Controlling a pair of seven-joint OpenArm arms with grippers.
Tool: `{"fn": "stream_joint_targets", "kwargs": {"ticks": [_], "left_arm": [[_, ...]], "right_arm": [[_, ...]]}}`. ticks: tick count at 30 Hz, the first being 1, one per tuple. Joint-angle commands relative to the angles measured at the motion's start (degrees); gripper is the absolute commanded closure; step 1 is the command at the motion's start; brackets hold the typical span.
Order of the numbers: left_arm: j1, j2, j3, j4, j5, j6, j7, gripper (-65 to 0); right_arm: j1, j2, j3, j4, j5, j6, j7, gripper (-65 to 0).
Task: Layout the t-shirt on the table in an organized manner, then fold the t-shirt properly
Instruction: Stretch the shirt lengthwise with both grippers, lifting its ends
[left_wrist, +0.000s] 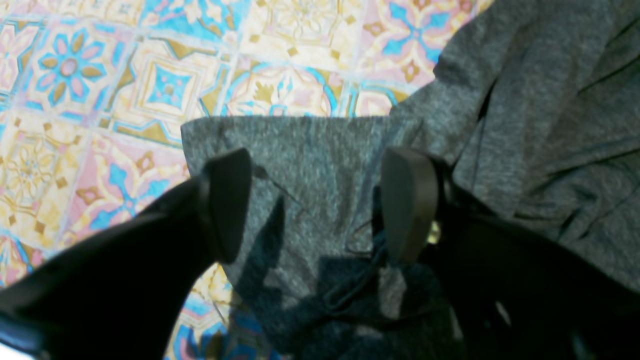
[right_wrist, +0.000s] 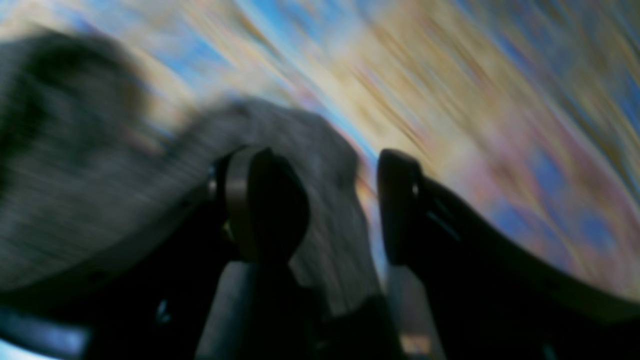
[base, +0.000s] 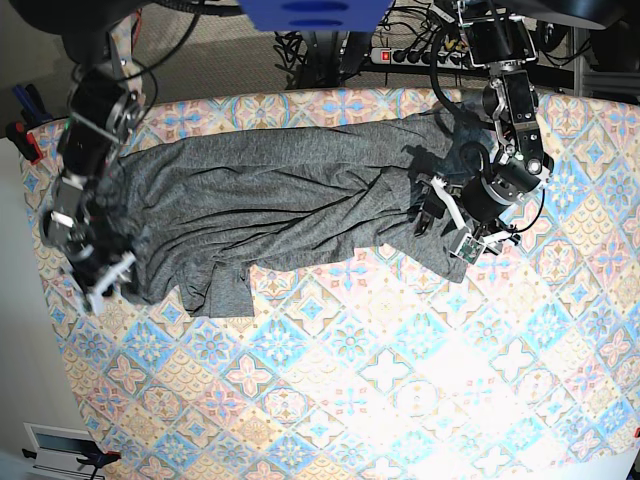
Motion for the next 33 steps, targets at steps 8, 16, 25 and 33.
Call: {"fn": "stream_joint_targets", "kwargs": {"ticks": [8, 16, 25, 33], "left_arm": [[0.0, -0.4, -0.1, 0.9, -0.6, 0.1, -1.1, -40.2], [-2.6, -0.4, -0.4, 0.9, -1.1, 0.1, -1.2, -40.2], [-10.7, 2.7, -5.8, -1.6, -1.2, 0.1, -1.1, -40.2], [-15.5, 3.1, -19.9, -17.0, -1.3, 0.1, 5.6, -40.2]], "right_arm": [[1.9, 2.9, -0.4, -5.7, 0.5, 0.0, 1.3, -32.3], [-3.6, 2.9, -0.5, -6.1, 0.4, 0.0, 4.8, -32.3], [-3.9, 2.9, -1.4, -6.1, 0.4, 0.0, 4.8, -32.3], [-3.9, 2.9, -8.3, -6.0, 0.5, 0.0, 4.9, -32.3]]}}
